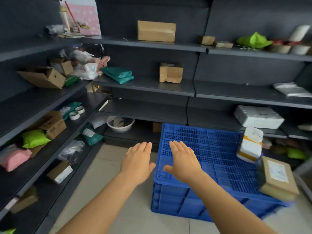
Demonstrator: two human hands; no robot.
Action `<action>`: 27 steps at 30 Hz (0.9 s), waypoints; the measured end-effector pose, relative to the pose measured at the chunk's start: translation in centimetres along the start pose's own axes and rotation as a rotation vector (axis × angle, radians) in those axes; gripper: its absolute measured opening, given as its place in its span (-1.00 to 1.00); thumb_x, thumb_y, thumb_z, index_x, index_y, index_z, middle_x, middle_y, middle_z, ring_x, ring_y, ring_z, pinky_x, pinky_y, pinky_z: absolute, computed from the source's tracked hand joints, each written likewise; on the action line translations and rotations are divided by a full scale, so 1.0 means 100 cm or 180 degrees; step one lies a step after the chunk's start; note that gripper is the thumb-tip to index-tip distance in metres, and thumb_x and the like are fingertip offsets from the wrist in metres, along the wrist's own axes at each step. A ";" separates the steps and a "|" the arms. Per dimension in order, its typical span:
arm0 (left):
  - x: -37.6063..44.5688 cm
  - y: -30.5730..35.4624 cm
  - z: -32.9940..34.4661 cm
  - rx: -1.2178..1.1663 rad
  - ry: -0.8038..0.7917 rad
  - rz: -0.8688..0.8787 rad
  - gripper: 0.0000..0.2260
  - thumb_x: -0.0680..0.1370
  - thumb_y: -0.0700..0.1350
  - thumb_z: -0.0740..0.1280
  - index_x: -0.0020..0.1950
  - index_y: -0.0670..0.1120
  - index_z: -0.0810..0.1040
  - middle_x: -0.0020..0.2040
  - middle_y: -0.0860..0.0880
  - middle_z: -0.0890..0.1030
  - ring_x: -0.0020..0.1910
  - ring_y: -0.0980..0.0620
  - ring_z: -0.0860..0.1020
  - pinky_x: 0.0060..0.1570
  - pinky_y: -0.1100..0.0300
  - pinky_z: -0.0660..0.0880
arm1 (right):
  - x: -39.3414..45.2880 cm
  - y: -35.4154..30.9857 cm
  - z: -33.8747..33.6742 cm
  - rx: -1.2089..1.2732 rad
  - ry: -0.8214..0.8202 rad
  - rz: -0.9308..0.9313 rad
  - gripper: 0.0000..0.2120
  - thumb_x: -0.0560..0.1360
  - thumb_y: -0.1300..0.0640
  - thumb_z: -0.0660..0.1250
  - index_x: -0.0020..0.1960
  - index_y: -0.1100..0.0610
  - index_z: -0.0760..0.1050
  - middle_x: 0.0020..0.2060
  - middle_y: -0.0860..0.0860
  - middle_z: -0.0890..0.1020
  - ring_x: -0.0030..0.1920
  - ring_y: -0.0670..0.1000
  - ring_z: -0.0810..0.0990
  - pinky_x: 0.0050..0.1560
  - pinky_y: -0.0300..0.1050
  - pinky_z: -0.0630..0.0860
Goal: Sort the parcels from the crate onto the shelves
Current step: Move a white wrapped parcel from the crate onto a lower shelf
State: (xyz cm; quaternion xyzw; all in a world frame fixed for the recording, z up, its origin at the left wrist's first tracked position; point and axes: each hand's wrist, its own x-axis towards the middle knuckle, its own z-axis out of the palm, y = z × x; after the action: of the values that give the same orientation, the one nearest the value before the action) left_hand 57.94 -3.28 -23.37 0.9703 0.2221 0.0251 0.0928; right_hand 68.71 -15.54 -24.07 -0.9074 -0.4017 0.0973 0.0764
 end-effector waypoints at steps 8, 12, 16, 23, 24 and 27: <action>-0.002 0.133 0.047 -0.0060 -0.0204 0.0316 -0.35 0.61 0.11 0.19 0.58 -0.08 -0.02 0.57 0.00 0.11 0.54 0.01 0.08 0.48 0.11 0.02 | -0.074 0.129 -0.005 0.0153 0.0002 0.0486 -0.16 0.54 -0.14 0.27 0.58 0.09 -0.16 0.57 0.00 -0.06 0.56 0.05 -0.16 0.53 0.02 -0.11; 0.007 0.193 0.065 -0.0111 -0.0259 0.0493 -0.36 0.62 0.13 0.17 0.59 -0.07 -0.02 0.57 0.01 0.11 0.54 0.02 0.08 0.49 0.10 0.05 | -0.102 0.190 -0.013 0.0234 0.0069 0.0774 -0.16 0.54 -0.14 0.27 0.58 0.10 -0.15 0.57 0.00 -0.06 0.56 0.06 -0.14 0.53 0.04 -0.09; 0.025 0.244 0.077 -0.0114 -0.0395 0.0757 -0.35 0.62 0.13 0.18 0.59 -0.07 -0.03 0.57 0.00 0.10 0.54 0.01 0.09 0.49 0.09 0.07 | -0.119 0.242 -0.019 0.0356 0.0144 0.1067 -0.15 0.54 -0.16 0.27 0.58 0.09 -0.16 0.57 -0.01 -0.06 0.56 0.05 -0.15 0.53 0.04 -0.08; 0.074 0.315 0.105 -0.0131 -0.0624 0.1196 -0.36 0.62 0.11 0.18 0.59 -0.08 -0.03 0.57 0.01 0.12 0.53 0.00 0.12 0.48 0.09 0.11 | -0.127 0.315 -0.018 0.0555 0.0365 0.1543 -0.14 0.51 -0.16 0.31 0.58 0.11 -0.11 0.56 0.00 0.03 0.56 0.06 -0.07 0.53 0.01 -0.04; 0.082 0.324 0.111 -0.0135 -0.0663 0.1256 -0.36 0.62 0.11 0.18 0.59 -0.08 -0.03 0.57 0.00 0.11 0.53 0.00 0.12 0.48 0.09 0.11 | -0.126 0.325 -0.017 0.0560 0.0373 0.1615 -0.14 0.51 -0.16 0.31 0.58 0.11 -0.10 0.55 0.00 0.05 0.55 0.06 -0.05 0.52 0.00 -0.03; 0.110 0.352 0.130 -0.0164 -0.0795 0.1409 -0.36 0.63 0.12 0.17 0.59 -0.07 -0.04 0.57 -0.01 0.11 0.52 -0.02 0.12 0.48 0.08 0.10 | -0.117 0.356 -0.012 0.0597 0.0384 0.1858 -0.16 0.50 -0.16 0.32 0.57 0.11 -0.05 0.53 -0.02 0.11 0.54 0.05 0.00 0.51 -0.02 -0.01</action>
State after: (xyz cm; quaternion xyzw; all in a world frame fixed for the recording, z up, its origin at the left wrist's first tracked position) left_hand 84.01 -31.80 -29.28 0.9881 -0.0097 -0.0697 0.1365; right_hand 86.68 -47.99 -29.27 -0.9775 -0.1081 0.0977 0.1523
